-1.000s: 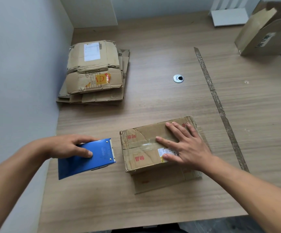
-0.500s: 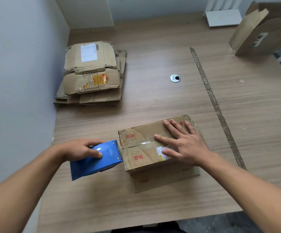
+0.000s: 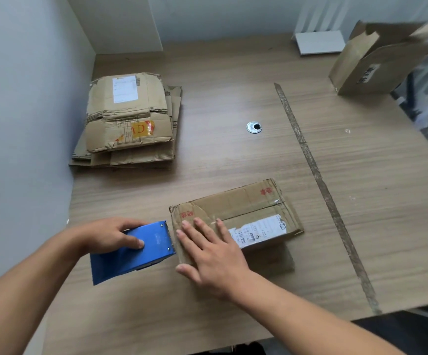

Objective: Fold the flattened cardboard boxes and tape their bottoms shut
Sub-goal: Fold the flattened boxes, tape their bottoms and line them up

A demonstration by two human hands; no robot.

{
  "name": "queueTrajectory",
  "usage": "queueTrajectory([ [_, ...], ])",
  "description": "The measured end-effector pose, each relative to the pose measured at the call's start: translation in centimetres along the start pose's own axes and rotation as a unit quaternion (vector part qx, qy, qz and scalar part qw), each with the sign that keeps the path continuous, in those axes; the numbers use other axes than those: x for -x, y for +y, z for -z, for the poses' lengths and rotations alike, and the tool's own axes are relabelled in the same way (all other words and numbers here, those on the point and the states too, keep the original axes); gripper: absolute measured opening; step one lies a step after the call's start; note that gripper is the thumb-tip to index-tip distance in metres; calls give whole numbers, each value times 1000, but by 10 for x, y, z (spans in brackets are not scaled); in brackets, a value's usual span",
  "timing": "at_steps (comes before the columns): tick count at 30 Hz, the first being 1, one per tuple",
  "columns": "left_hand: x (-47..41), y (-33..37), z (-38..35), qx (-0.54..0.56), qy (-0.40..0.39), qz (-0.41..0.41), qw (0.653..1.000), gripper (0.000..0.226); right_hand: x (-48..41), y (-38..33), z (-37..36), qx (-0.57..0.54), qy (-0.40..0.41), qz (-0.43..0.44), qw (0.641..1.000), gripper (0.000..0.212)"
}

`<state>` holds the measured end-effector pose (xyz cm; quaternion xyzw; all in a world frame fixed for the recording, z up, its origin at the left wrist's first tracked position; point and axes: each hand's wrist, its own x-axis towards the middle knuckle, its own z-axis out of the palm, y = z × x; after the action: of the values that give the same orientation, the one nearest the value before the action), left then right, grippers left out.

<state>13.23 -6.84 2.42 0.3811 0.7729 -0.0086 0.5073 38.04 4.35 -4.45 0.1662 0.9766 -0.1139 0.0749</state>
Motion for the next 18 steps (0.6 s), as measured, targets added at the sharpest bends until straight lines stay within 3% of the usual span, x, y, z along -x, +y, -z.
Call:
queueTrajectory([
  [4,-4,8,0,-7,3,7,1000,49,15,38,7,-10,2,-53,999,64],
  [9,-2,8,0,4,6,0,1000,27,51,112,24,-14,20,-154,988,76],
  [13,-4,15,-3,4,6,0,1000,27,62,138,32,-20,5,-198,980,86],
  [18,-6,16,-5,2,0,3,1000,40,74,154,26,-57,14,-258,964,77],
])
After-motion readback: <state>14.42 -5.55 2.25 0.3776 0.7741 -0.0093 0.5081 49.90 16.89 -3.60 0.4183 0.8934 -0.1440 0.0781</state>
